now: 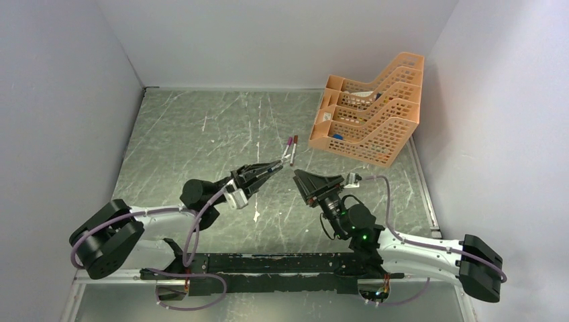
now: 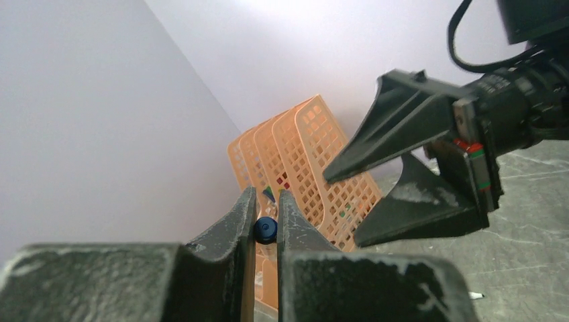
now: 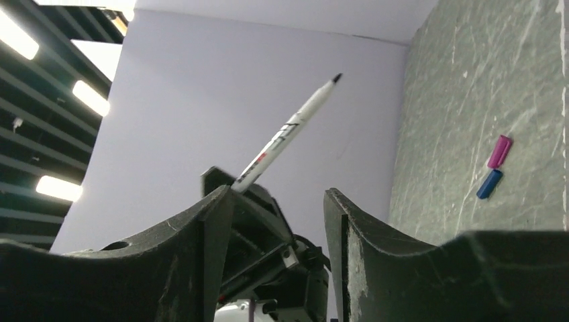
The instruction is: Insert the pens into the pen caps
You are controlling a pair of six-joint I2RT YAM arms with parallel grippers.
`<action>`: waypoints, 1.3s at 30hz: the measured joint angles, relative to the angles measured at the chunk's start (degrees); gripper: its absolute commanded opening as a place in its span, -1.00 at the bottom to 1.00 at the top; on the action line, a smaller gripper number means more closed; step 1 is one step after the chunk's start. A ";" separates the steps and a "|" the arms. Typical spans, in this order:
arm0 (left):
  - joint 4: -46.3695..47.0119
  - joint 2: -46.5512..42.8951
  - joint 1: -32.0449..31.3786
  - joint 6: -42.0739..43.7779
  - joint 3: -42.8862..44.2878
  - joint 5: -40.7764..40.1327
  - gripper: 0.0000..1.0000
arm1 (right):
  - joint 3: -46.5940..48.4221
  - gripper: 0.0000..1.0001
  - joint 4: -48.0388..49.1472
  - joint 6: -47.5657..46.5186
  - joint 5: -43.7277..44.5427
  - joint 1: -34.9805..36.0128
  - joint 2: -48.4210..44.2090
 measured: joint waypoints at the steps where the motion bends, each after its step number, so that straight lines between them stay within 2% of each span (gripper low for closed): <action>1: -0.70 -0.35 -0.44 0.94 0.31 0.04 -0.87 | 0.24 0.04 -0.55 1.33 -0.15 -0.11 0.70; 4: -3.08 -2.10 -2.19 4.07 0.92 0.13 -0.87 | 2.80 0.01 -3.41 4.37 -1.07 -0.48 2.95; 14: -12.17 -5.57 -6.58 12.98 1.70 0.11 -0.87 | 4.63 -0.04 -0.09 8.55 -5.40 -4.92 8.52; 21: -18.18 -6.58 -9.42 19.80 2.43 0.00 -0.87 | 5.14 -0.21 2.05 11.32 -9.88 -8.63 10.32; 24: -20.24 -7.06 -10.01 22.12 3.19 -0.02 -0.87 | 5.14 -0.37 3.93 12.57 -11.72 -9.29 11.54; 27: -22.01 -7.54 -10.75 24.20 3.80 -0.20 -0.87 | 5.14 -0.76 5.49 13.64 -13.20 -9.49 12.48; 30: -22.62 -7.78 -10.97 26.05 3.82 -0.52 -0.87 | 5.14 -1.00 8.11 16.24 -13.81 -10.16 13.27; 34: -22.43 -7.87 -10.97 27.80 3.85 -0.74 -0.86 | 5.11 -1.00 11.26 18.51 -14.47 -10.67 14.67; 39: -21.09 -7.85 -11.06 25.57 3.82 -0.94 -0.86 | 4.52 -1.00 14.27 19.39 -15.37 -10.93 15.82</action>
